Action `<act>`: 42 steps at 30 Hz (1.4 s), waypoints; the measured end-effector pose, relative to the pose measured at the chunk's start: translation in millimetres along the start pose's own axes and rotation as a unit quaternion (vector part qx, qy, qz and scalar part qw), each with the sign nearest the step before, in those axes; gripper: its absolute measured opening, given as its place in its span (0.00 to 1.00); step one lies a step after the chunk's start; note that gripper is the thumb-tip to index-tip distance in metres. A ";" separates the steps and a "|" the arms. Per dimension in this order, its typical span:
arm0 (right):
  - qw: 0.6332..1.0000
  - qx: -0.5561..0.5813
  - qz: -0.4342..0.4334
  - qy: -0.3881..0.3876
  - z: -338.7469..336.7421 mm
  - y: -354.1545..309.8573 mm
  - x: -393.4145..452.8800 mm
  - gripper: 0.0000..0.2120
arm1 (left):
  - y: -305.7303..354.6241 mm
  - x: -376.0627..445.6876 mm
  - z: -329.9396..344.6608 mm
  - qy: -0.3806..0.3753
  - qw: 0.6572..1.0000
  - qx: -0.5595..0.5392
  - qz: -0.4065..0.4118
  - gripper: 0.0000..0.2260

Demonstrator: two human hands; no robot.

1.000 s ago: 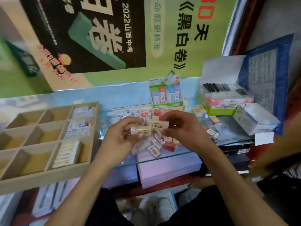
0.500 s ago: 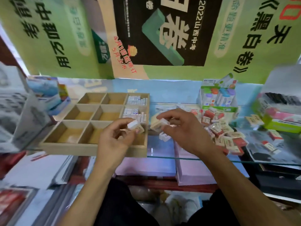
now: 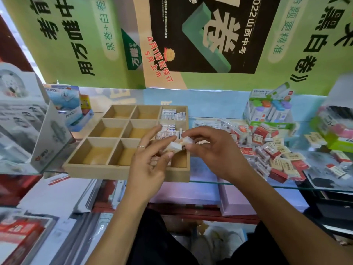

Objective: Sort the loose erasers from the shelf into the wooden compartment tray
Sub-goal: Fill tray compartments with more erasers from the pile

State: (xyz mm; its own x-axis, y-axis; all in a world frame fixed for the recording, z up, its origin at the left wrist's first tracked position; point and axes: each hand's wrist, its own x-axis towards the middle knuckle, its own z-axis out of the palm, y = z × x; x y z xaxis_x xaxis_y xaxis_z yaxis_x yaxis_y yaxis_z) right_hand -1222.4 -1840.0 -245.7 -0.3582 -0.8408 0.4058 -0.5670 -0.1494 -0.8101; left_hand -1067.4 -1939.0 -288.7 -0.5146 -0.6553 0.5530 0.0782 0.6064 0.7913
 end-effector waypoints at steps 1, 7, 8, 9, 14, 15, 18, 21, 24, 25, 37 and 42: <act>1.000 -0.003 -0.001 -0.004 0.1 -0.9 -0.3 0.12 | 0.2 -0.6 0.0 -0.004 1.000 0.003 0.003 0.15; 0.999 0.022 0.010 -0.030 4.0 -7.1 -5.4 0.11 | -5.2 -0.9 -1.2 -0.018 0.997 0.054 0.060 0.18; 0.999 0.022 0.009 -0.026 4.8 -7.5 -6.1 0.11 | -4.6 -1.5 -0.7 -0.020 0.996 0.056 0.066 0.18; 1.000 0.016 0.006 -0.018 5.4 -7.2 -6.2 0.12 | -3.8 -2.7 -0.4 -0.020 0.996 0.057 0.069 0.18; 0.998 -0.057 -0.024 -0.005 4.7 -2.8 -4.2 0.13 | -3.0 -5.8 -1.1 0.017 0.999 0.025 -0.020 0.18; 0.997 -0.076 -0.030 -0.008 4.7 -2.0 -4.1 0.14 | -1.3 -5.8 -0.9 0.024 0.999 0.021 -0.032 0.18; 0.994 -0.107 -0.030 -0.018 5.2 -1.9 -4.1 0.14 | 2.5 -7.6 -3.4 0.067 0.996 0.037 -0.039 0.12; 0.995 -0.102 0.002 -0.022 3.8 -0.6 -3.7 0.14 | -5.9 -14.3 -16.8 0.134 0.985 0.096 -0.056 0.07; 0.994 -0.108 0.016 -0.025 3.5 -0.4 -2.5 0.14 | -13.3 -17.2 -27.2 0.151 0.975 0.138 -0.089 0.10; 0.993 -0.111 0.017 -0.031 4.5 -1.1 -2.0 0.13 | -13.9 -16.9 -27.7 0.141 0.975 0.150 -0.087 0.10; 0.988 -0.126 0.060 -0.068 13.9 -2.8 7.5 0.11 | -21.7 -15.6 -31.0 0.053 0.977 0.204 -0.039 0.09; 0.983 -0.146 0.076 -0.086 7.0 -3.5 5.7 0.11 | -18.0 -18.5 -24.8 -0.026 0.939 0.341 -0.043 0.16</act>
State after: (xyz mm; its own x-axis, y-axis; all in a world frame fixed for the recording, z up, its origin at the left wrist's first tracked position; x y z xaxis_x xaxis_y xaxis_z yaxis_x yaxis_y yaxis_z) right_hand -1217.3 -1847.9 -243.5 -0.3386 -0.9212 0.1916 -0.7141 0.1190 -0.6899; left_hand -1038.1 -1949.0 -306.6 -0.5362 -0.7028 0.4675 -0.5215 0.7113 0.4712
